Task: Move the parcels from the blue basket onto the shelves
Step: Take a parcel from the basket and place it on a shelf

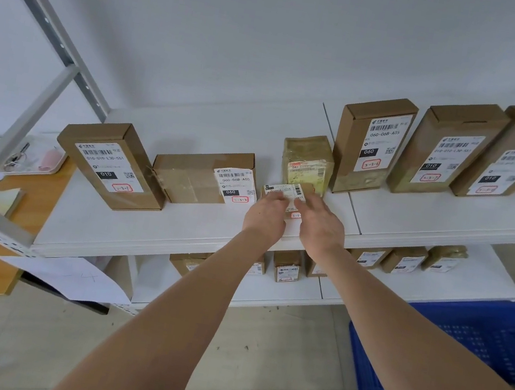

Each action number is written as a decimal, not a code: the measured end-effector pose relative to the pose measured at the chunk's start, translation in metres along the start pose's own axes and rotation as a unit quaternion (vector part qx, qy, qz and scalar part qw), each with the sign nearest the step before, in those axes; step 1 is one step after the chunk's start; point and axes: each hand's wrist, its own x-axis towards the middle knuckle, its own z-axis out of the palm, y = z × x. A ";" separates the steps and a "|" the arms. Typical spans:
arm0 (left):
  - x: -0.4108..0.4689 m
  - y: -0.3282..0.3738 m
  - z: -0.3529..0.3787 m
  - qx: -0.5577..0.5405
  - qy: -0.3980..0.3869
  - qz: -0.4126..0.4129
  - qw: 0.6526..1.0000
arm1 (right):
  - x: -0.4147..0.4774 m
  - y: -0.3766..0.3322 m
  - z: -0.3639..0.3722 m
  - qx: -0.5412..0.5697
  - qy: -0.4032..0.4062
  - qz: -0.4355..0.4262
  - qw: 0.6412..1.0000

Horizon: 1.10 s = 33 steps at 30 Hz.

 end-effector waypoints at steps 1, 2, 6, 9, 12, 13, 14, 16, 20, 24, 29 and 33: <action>0.002 0.001 0.000 0.002 0.000 0.000 1.000 | 0.002 0.001 0.000 0.003 -0.002 0.004 1.000; 0.004 0.001 0.000 0.004 0.000 0.000 1.000 | 0.004 0.002 0.000 0.006 -0.002 0.007 1.000; 0.014 0.003 -0.004 0.012 -0.005 0.005 1.000 | 0.013 0.005 0.000 0.012 0.000 0.017 1.000; 0.018 0.004 -0.004 0.016 -0.008 0.004 1.000 | 0.016 0.006 0.001 0.010 -0.002 0.021 1.000; 0.019 0.004 -0.005 0.016 -0.015 0.002 1.000 | 0.017 0.007 0.001 0.016 -0.005 0.019 1.000; 0.019 0.005 -0.006 0.015 -0.018 0.000 1.000 | 0.017 0.007 0.001 0.022 -0.005 0.019 1.000; 0.019 0.005 -0.008 0.011 -0.021 -0.004 1.000 | 0.015 0.007 0.000 0.025 -0.005 0.020 0.999; 0.019 0.007 -0.009 0.001 -0.015 -0.014 1.000 | 0.010 0.008 -0.003 0.027 0.001 0.027 0.999; 0.011 0.021 -0.005 0.033 0.040 0.024 0.998 | -0.011 0.022 -0.008 0.016 0.011 0.075 0.997; 0.004 0.061 0.011 0.058 0.015 0.065 0.996 | -0.039 0.055 -0.016 0.012 -0.015 0.133 0.991; -0.004 0.135 0.046 0.060 -0.053 0.094 0.992 | -0.088 0.117 -0.028 0.019 -0.025 0.189 0.981; -0.014 0.211 0.083 0.073 -0.082 0.128 0.986 | -0.139 0.188 -0.032 0.035 -0.013 0.215 0.976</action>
